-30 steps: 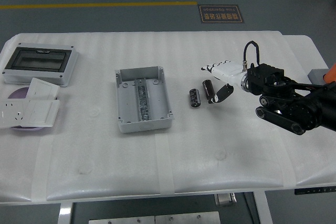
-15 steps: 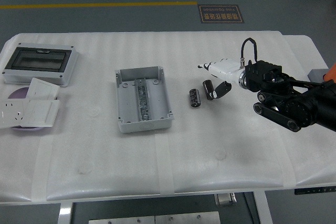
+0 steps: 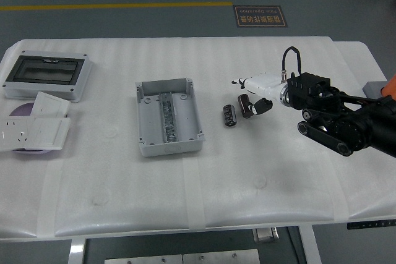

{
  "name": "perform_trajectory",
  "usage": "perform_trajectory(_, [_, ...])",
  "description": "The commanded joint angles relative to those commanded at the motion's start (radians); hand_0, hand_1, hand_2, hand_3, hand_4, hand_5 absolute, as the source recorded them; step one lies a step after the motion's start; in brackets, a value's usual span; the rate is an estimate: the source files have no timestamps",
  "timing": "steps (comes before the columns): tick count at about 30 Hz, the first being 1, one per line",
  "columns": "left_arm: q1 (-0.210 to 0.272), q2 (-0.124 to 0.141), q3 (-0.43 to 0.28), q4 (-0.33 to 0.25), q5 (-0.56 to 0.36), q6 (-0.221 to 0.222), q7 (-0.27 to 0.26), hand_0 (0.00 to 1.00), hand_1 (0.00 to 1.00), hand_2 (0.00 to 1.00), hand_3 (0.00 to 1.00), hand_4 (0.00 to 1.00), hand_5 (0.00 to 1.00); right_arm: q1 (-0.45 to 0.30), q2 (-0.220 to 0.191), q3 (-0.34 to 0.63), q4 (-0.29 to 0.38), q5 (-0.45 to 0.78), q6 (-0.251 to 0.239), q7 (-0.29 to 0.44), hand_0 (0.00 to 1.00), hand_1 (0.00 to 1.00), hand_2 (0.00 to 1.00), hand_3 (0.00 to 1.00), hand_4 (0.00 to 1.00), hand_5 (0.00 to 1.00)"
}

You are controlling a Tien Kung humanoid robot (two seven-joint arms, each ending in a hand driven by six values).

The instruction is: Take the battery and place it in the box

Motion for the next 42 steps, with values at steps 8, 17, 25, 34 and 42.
perform_trajectory(8, [-0.001, 0.0, 0.002, 0.0, -0.002, -0.001, 0.001, 0.673, 0.666, 0.512, 0.539, 0.417, 0.408, 0.021, -0.008, -0.025, 0.012, 0.035, -0.023, -0.005, 0.86, 0.729, 0.857, 0.984, 0.425, 0.141])
perform_trajectory(17, [0.002, 0.0, -0.008, 0.0, 0.008, -0.005, 0.005, 0.673, 0.665, 0.51, 0.539, 0.418, 0.409, 0.022, -0.009, -0.024, 0.007, 0.03, 0.037, -0.022, 0.861, 0.73, 0.859, 0.988, 0.46, 0.156])
perform_trajectory(25, [0.002, 0.0, 0.0, 0.0, 0.001, -0.006, 0.004, 0.673, 0.665, 0.508, 0.539, 0.417, 0.408, 0.025, -0.009, -0.016, 0.009, 0.02, 0.072, -0.033, 0.899, 0.796, 0.996, 0.998, 0.818, 0.304])
perform_trajectory(34, [0.002, -0.001, 0.001, 0.0, 0.0, -0.007, 0.004, 0.673, 0.666, 0.503, 0.537, 0.417, 0.403, 0.03, -0.014, -0.015, 0.015, 0.031, 0.086, -0.039, 0.933, 0.822, 0.998, 0.998, 0.91, 0.399])
perform_trajectory(42, [0.002, -0.002, 0.002, 0.0, -0.002, -0.007, 0.004, 0.673, 0.665, 0.502, 0.535, 0.416, 0.4, 0.034, -0.022, -0.012, 0.019, 0.033, 0.098, -0.043, 0.933, 0.817, 0.998, 0.998, 0.934, 0.428])
